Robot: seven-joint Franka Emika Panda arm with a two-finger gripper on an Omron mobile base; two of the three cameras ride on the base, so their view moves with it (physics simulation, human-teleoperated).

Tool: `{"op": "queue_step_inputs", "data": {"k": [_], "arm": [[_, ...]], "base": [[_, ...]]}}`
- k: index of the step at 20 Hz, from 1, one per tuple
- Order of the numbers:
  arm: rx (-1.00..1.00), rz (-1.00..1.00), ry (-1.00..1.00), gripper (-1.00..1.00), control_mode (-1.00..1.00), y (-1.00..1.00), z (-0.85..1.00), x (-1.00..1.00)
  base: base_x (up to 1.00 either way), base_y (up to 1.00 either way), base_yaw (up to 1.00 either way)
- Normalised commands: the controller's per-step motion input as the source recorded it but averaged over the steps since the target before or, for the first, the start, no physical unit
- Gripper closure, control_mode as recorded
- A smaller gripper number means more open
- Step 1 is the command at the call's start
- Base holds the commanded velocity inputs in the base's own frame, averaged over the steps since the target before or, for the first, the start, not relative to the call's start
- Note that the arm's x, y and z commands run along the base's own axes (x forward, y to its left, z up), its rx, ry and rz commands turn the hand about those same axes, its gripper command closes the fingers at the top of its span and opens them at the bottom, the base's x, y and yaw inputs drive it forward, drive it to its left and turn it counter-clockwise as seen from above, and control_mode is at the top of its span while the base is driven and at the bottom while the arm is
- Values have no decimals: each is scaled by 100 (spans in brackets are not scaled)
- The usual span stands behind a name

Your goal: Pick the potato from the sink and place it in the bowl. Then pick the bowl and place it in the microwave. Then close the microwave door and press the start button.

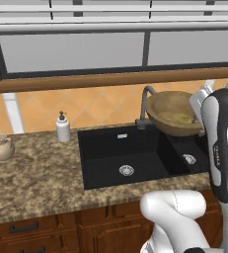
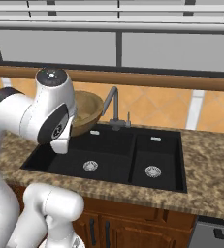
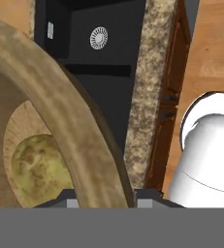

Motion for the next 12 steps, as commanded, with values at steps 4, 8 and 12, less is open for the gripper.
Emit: {"op": "queue_step_inputs", "data": {"k": [4,8,12], "arm": [[0,-5,-3,100,-100,0,41,-53],[0,-4,0,100,-100,0,42,-41],[0,-1,-1,100,100,2,2,-21]], "base": [[0,0,0],[0,0,0],[-25,-6,-1]]}}
